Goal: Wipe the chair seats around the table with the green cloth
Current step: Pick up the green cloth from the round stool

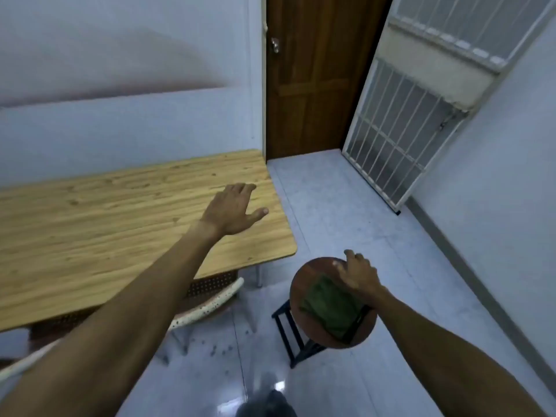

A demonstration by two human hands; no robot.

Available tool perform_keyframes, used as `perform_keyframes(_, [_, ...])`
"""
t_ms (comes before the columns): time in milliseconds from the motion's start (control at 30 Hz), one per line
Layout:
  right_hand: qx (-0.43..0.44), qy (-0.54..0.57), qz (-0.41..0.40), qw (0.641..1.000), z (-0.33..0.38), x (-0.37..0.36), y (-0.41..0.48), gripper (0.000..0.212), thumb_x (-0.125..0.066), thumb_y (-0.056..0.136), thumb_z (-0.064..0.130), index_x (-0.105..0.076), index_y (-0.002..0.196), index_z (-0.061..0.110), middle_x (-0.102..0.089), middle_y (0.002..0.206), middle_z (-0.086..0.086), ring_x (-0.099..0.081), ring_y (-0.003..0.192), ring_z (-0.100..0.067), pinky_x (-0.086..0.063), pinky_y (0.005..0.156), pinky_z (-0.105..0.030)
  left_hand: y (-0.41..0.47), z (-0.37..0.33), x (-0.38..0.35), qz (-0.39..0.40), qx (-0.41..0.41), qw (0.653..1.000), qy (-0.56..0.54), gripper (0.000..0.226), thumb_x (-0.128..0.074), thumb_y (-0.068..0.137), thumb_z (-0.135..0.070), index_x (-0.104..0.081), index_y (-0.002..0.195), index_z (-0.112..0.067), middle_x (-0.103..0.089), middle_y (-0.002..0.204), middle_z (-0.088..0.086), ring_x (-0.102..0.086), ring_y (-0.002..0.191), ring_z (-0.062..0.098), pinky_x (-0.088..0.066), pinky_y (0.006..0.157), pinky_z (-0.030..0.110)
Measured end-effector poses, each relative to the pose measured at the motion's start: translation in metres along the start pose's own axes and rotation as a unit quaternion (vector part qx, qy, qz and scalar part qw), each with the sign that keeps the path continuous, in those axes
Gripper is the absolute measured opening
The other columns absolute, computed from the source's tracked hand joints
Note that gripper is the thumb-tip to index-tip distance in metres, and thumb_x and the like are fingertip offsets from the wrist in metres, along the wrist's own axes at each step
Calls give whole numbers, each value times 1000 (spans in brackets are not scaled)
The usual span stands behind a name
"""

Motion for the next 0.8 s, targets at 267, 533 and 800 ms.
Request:
perform_keyframes(267, [-26,-13,58,998,-40,-96,15,66,-39,100,53,-30,149,9,-42,147,-21,-41,134,-40,-37,108,-54,-30,-55,-188,161,-66,984,-33,92,-28,87,-76,-38,146,-7,-45,147,17,-42,133,36,-38,105,46])
perform_keyframes(533, [39,-62,17,997,-48,-151,26,74,-27,91,67,-41,143,15,-50,143,-17,-48,130,-39,-40,107,-57,-53,-83,-321,220,-90,971,13,89,-20,89,-76,-27,152,-13,-28,159,16,-25,146,36,-19,121,51])
perform_keyframes(800, [20,-99,-29,994,-58,-176,32,75,-41,90,68,-48,141,13,-55,137,-18,-50,123,-38,-31,106,-60,-55,-83,-375,218,-99,971,14,80,-34,94,-65,-35,150,-8,-36,155,21,-34,142,41,-27,117,53])
Point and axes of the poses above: each hand's wrist, its own y-axis towards the middle knuckle, its own x-axis out of the back of the hand, z = x × y, the point moved 10 cm from there along y, towards the middle knuckle
